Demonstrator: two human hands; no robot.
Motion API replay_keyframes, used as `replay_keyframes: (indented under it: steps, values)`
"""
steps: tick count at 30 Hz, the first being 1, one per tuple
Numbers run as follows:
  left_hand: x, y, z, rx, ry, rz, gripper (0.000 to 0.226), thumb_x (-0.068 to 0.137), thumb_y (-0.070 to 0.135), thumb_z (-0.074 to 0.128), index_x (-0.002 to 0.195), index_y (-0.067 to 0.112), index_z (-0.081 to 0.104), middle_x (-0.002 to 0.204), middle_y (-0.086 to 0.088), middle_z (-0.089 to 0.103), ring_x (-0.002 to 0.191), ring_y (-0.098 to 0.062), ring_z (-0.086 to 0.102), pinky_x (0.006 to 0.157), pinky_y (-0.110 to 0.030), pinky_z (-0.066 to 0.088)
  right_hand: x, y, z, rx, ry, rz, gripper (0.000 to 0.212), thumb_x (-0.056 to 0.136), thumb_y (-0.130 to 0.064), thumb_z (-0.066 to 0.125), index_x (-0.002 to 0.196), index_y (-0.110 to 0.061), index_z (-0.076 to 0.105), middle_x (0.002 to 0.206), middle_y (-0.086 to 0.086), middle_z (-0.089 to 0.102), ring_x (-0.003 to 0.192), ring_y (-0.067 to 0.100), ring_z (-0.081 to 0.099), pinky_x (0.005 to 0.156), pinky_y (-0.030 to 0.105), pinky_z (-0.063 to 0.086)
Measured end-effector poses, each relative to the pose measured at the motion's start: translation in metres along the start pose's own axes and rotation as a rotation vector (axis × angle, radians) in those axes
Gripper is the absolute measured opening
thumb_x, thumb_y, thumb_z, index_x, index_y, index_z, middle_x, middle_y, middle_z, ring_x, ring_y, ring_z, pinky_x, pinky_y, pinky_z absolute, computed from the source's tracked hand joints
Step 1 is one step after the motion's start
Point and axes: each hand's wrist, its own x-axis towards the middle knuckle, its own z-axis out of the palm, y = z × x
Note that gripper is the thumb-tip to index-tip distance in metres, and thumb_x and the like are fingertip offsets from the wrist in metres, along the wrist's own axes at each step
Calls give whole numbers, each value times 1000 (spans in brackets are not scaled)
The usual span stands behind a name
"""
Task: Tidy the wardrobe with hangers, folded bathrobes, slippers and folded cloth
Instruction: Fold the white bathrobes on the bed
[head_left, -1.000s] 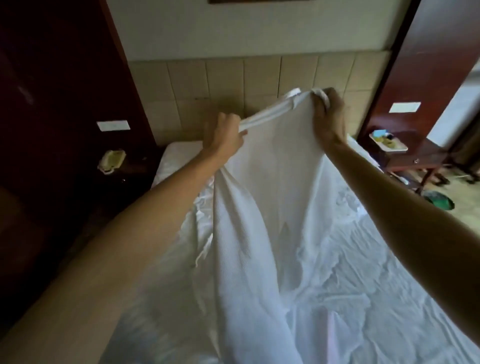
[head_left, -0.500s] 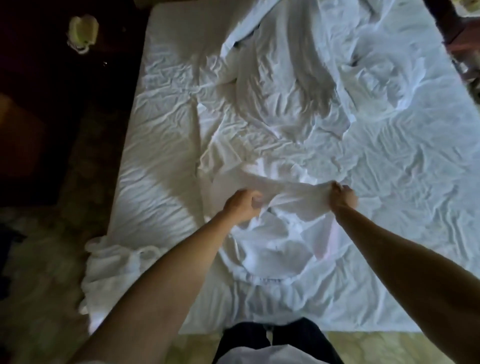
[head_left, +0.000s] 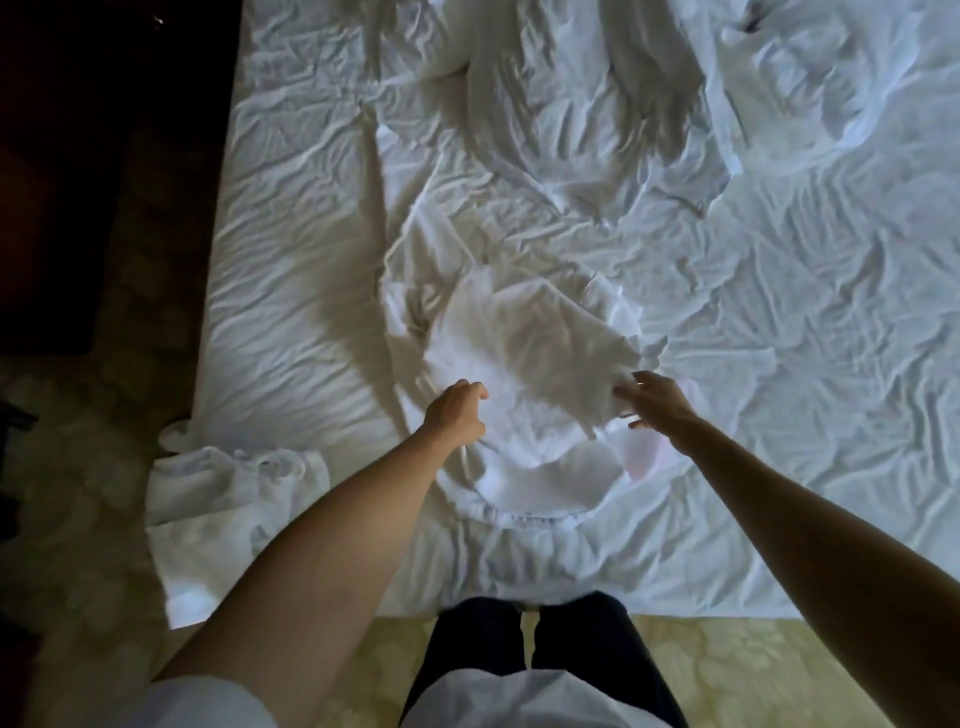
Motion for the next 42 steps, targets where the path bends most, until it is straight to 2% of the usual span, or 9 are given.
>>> replay_keyframes:
  steps: [4,8,13,16,20,27,30,35,42]
  values:
    - [15,-11,20,44,-26,-46,53,85,8,64,136,16,51,136,-6,50,125,-25,51,95,-34,47,18,13,21,-285,7,-124,45,83,-42,75,117,-16,61,100,-1,67,81,19,66,74,38,57]
    - [38,-23,24,113,156,-125,58,86,13,64,140,15,42,139,-8,40,129,-27,44,97,-38,45,22,-3,56,-407,432,-491,45,80,-37,77,111,-16,52,107,-3,58,78,19,57,59,33,48]
    - [92,-42,-2,-298,334,-542,74,82,35,71,144,10,38,141,-15,49,130,-34,48,103,-39,43,52,-33,106,-428,288,-639,42,81,-33,76,111,-17,53,107,-2,56,71,11,56,47,23,43]
    - [98,-6,16,-440,136,-235,41,87,29,62,125,12,60,124,-12,67,116,-31,63,93,-35,53,74,-51,127,-365,261,-583,51,80,-49,73,117,-20,54,116,-1,54,90,16,59,68,35,53]
    - [73,52,69,-576,-74,15,57,82,40,58,131,11,57,122,-12,69,113,-29,65,94,-39,54,99,-61,142,-494,108,-278,76,74,-47,80,134,-16,44,127,9,45,114,29,49,95,39,43]
    - [59,24,76,-695,-102,-1,24,82,44,69,97,25,70,90,8,72,84,-9,65,85,-32,53,113,-43,144,-494,175,-187,62,77,-6,64,132,-14,38,123,18,57,106,39,58,79,36,40]
    - [63,-2,53,-703,50,-97,39,82,58,64,93,20,71,91,4,74,91,-16,68,84,-33,54,113,-40,143,-493,207,-223,59,78,-8,61,132,-15,38,116,21,63,99,40,62,72,35,39]
    - [97,-51,19,-581,465,-350,21,90,28,62,109,19,62,110,-1,67,100,-22,65,83,-32,50,119,-42,144,-472,362,-282,63,74,-20,70,131,-11,44,128,13,51,107,37,55,79,42,46]
    - [156,-117,-11,-536,567,-473,29,95,19,57,123,12,54,126,-9,57,115,-28,58,94,-38,49,135,-93,194,-516,486,-875,44,76,-30,62,115,-11,58,111,8,55,99,24,49,86,36,43]
